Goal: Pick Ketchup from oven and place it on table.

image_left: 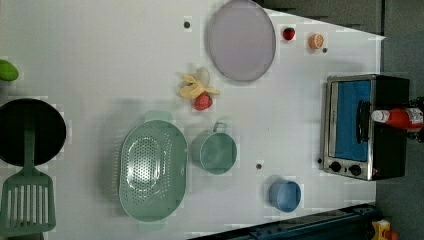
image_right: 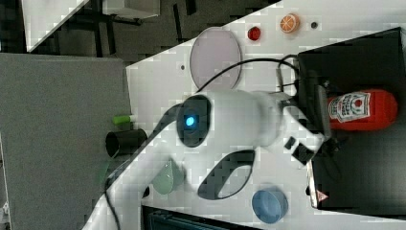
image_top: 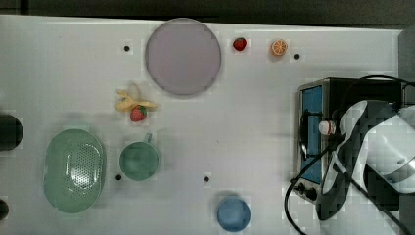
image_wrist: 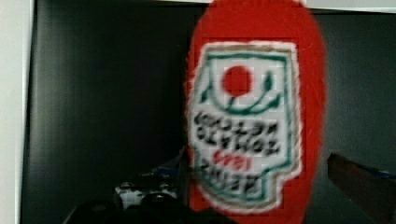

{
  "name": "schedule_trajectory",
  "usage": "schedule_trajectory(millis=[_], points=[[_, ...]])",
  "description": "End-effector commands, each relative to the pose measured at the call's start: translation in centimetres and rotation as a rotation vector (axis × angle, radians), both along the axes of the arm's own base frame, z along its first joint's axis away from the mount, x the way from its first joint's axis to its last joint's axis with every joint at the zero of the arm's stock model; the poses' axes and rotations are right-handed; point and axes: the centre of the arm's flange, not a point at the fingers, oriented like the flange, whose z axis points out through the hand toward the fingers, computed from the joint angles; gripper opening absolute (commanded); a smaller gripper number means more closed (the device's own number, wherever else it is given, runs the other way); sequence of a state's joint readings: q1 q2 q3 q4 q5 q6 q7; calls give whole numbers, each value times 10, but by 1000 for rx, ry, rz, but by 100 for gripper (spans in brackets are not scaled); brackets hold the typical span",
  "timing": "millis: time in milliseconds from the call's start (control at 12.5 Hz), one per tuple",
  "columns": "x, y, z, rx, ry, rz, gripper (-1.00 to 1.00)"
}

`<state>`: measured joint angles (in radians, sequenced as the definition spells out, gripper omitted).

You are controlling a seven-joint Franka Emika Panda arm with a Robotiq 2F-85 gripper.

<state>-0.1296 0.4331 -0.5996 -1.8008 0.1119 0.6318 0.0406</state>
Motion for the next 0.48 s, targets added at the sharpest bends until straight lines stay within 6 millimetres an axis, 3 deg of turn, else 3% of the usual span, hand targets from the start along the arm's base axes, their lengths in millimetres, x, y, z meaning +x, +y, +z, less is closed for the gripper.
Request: schedule_trajectory(millis=[80, 320, 400, 480], points=[[-10, -21, 22, -15, -60, -45, 100], [-8, -19, 11, 14, -71, -70, 100], [-8, -20, 11, 13, -72, -70, 90], [-9, -20, 9, 16, -67, -72, 67]])
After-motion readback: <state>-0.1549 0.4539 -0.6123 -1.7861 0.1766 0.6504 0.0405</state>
